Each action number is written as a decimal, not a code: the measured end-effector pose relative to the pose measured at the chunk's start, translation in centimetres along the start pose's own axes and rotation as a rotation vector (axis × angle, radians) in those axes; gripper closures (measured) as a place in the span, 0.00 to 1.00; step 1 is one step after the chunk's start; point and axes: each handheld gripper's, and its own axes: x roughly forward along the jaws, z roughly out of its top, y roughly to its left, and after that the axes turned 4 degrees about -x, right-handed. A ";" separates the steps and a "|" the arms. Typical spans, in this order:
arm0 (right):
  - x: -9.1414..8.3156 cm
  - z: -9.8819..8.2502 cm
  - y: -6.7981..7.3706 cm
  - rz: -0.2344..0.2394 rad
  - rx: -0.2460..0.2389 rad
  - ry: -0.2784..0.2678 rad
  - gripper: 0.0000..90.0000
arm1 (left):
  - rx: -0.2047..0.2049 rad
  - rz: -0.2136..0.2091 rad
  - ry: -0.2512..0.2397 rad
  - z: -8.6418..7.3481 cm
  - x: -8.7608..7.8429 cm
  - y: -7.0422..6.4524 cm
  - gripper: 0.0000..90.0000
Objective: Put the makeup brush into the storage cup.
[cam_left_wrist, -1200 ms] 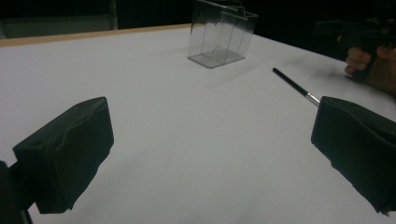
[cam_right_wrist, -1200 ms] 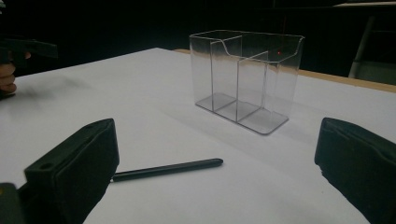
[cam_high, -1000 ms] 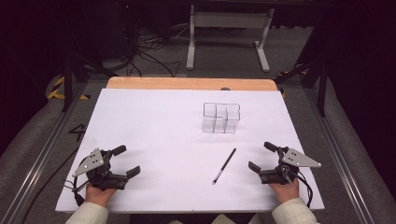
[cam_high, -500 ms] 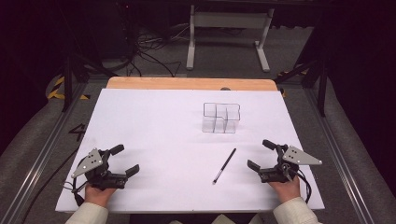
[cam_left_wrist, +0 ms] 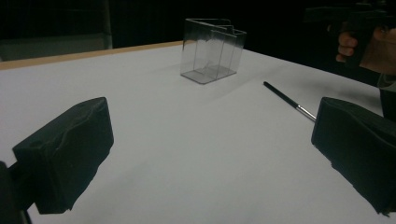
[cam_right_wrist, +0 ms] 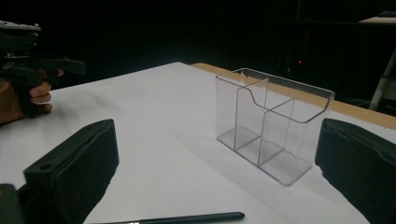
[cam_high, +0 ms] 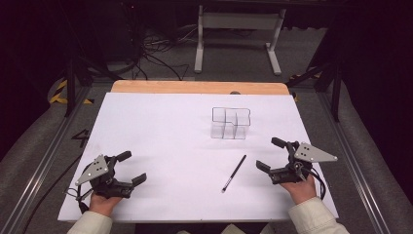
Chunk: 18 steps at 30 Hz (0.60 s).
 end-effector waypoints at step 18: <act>2.7 1.9 -0.5 0.082 -0.013 0.041 0.00 | 0.007 -0.035 -0.032 0.0 0.0 0.0 0.00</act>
